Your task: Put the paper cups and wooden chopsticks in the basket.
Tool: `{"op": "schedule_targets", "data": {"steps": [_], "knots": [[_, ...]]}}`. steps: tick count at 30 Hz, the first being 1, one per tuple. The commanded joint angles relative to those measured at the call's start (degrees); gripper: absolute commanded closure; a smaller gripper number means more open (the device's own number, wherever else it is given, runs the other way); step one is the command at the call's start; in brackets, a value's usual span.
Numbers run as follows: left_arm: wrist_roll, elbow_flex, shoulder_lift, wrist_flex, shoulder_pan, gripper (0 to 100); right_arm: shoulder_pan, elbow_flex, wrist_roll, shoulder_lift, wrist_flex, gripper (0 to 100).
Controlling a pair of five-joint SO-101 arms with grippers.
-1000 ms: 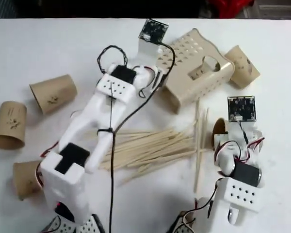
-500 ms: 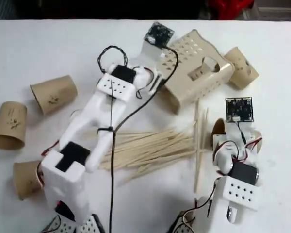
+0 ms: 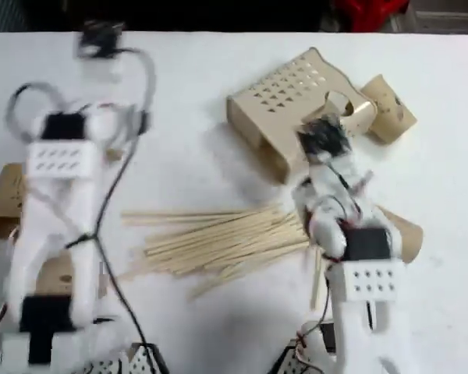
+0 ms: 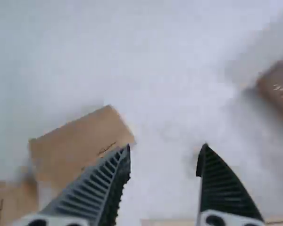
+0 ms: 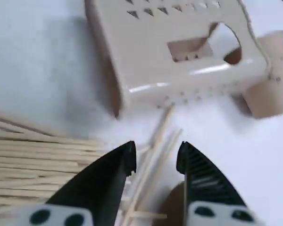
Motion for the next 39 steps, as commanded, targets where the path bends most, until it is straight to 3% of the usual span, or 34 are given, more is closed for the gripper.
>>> {"op": "schedule_targets", "data": {"steps": [1,5,13,21,25,39], "knots": [[-2.8,18.2,-13.0,-7.7,-10.0,74,-6.5,-8.1,-2.3,8.7,-4.0,84.4],[-7.0,36.8,-20.4,-20.7,-14.9,74,-9.5,-9.9,-9.4,16.3,-12.1,84.7],[-9.3,56.8,-26.2,-38.2,-16.9,74,-5.8,-9.7,-9.4,28.4,-27.2,84.7],[-12.9,57.8,-26.0,-38.8,-14.0,75,-6.4,-9.8,-9.3,40.2,-32.4,84.7],[-13.0,57.8,-26.0,-38.8,-14.0,75,-10.8,-9.6,-2.4,43.6,-31.9,84.7],[-12.9,57.8,-26.0,-38.8,-14.0,75,-17.3,-6.7,-1.3,48.7,-27.5,84.7]]}}
